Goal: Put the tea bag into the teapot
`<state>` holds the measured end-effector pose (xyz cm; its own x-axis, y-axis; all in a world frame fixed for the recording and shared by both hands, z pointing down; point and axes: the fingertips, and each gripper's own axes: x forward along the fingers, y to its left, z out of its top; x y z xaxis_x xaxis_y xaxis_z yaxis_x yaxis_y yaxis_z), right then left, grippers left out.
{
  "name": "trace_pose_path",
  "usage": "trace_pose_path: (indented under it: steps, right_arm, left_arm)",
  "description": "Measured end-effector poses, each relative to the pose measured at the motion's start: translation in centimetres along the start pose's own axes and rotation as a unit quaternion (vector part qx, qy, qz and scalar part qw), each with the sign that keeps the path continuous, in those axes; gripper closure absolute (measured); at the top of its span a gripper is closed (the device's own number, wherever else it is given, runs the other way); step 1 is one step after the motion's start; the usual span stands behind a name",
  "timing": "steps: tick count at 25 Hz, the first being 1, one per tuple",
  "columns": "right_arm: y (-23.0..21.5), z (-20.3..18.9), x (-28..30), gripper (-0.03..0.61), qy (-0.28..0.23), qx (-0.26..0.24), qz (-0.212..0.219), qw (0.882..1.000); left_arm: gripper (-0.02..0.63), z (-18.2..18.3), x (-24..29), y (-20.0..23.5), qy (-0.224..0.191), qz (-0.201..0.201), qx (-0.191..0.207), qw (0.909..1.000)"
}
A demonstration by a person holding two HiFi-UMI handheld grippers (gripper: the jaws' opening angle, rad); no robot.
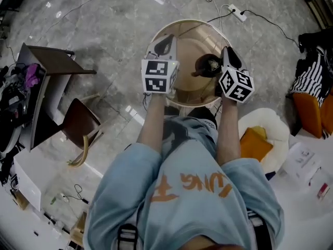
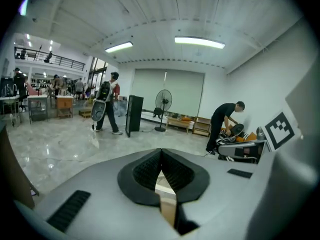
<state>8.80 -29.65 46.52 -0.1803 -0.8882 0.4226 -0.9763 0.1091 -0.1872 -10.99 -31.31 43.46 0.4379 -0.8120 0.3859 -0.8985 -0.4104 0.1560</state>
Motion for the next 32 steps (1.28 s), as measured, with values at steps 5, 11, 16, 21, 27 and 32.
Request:
trace_pose_path:
  steps: [5, 11, 16, 21, 27, 32]
  right_arm:
    - [0.5, 5.7, -1.1, 0.566, -0.046, -0.024, -0.004, 0.999]
    - [1.9, 12.2, -3.4, 0.566, -0.102, -0.038, 0.019, 0.994]
    - [2.5, 16.9, -5.2, 0.566, -0.143, -0.065, 0.029, 0.987]
    - [1.4, 21.6, -6.5, 0.566, -0.191, -0.072, 0.021, 0.979]
    - [1.6, 24.1, -7.5, 0.566, -0.221, -0.092, 0.024, 0.971]
    - [1.6, 25.0, -7.3, 0.566, -0.233, -0.094, 0.028, 0.967]
  left_arm:
    - [0.589, 6.7, 0.2, -1.0, -0.053, -0.019, 0.036, 0.9978]
    - [0.589, 14.5, -0.8, -4.2, -0.117, -0.053, 0.075, 0.9888]
    - [0.589, 17.4, -1.0, -5.5, -0.136, -0.065, 0.093, 0.9842]
    - [0.589, 21.4, -1.1, -6.9, -0.170, -0.066, 0.114, 0.9765]
    - [0.589, 23.4, -1.3, -9.6, -0.182, -0.081, 0.140, 0.9698]
    - [0.589, 24.0, -1.2, -8.7, -0.191, -0.067, 0.141, 0.9691]
